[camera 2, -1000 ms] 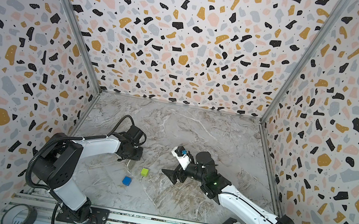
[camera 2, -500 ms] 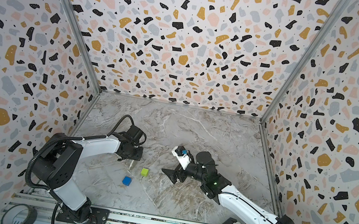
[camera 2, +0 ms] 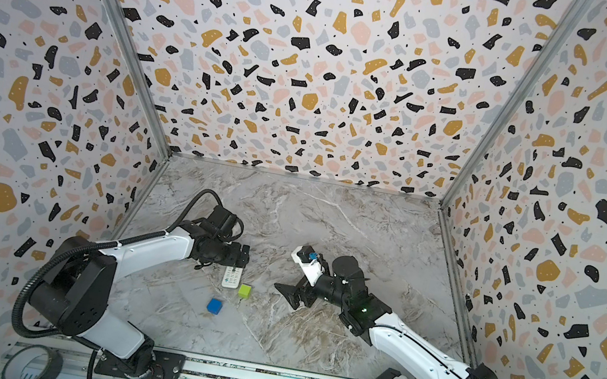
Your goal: Load the batteries into the remote control
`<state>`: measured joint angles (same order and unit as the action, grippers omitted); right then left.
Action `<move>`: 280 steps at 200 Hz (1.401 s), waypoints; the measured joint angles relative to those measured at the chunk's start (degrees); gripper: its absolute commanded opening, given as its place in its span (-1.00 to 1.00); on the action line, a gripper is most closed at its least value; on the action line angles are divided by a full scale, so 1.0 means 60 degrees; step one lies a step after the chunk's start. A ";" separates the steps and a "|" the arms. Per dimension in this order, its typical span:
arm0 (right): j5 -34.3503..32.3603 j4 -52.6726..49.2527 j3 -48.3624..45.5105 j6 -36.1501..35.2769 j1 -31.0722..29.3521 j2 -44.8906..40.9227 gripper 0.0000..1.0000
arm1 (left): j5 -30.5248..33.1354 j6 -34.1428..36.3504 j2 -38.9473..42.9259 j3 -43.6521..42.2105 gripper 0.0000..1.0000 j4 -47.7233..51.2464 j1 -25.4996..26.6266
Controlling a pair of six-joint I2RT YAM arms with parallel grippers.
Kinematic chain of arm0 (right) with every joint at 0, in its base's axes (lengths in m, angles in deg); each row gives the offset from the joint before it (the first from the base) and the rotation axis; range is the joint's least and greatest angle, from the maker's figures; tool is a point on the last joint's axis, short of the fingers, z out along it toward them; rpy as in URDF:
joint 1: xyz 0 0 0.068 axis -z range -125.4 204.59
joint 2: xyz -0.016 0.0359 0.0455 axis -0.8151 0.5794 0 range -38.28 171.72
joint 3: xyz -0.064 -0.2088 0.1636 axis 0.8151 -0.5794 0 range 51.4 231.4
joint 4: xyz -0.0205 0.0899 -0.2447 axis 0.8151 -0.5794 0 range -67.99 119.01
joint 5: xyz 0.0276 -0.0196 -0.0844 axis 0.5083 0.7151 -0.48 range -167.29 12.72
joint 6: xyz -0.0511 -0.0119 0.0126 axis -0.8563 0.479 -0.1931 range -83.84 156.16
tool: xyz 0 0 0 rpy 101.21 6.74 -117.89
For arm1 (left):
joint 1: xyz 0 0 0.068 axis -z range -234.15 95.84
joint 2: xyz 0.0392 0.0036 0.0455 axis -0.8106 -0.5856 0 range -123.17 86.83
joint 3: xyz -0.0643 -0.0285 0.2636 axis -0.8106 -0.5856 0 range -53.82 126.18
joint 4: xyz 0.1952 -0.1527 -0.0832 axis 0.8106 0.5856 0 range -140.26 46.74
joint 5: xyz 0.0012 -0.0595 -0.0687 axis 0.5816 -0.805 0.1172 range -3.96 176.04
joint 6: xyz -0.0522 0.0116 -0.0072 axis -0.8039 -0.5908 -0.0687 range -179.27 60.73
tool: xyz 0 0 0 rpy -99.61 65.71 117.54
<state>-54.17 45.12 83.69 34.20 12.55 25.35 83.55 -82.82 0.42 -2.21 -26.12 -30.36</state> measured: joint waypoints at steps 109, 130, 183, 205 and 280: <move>-0.3442 0.0266 -0.2138 0.1155 0.2171 -0.2426 0.98 | 0.3020 -0.0018 0.5752 -0.3406 0.99 -0.2841 -0.1534; -0.4521 0.0616 -0.2718 0.1293 0.2459 -0.3279 0.98 | 0.4218 -0.0160 0.6069 -0.3894 0.99 -0.3209 -0.1734; -0.7220 0.1996 -0.4022 0.1435 0.3067 -0.4218 0.98 | 0.7821 -0.0331 0.5249 -0.4885 0.99 -0.5031 -0.1752; -0.7832 0.2361 -0.4105 0.1129 0.3351 -0.3847 0.98 | 0.8754 -0.0146 0.5125 -0.5428 0.99 -0.5876 -0.1756; -0.8353 0.5158 -0.5151 0.0186 0.3789 -0.1588 0.98 | 0.8990 0.1734 0.3781 -0.7176 0.99 -1.0746 -0.1759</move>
<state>-104.29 76.07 52.78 35.32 35.28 15.82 137.50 -72.41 23.11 -45.27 -90.60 -40.92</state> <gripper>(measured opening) 0.991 0.995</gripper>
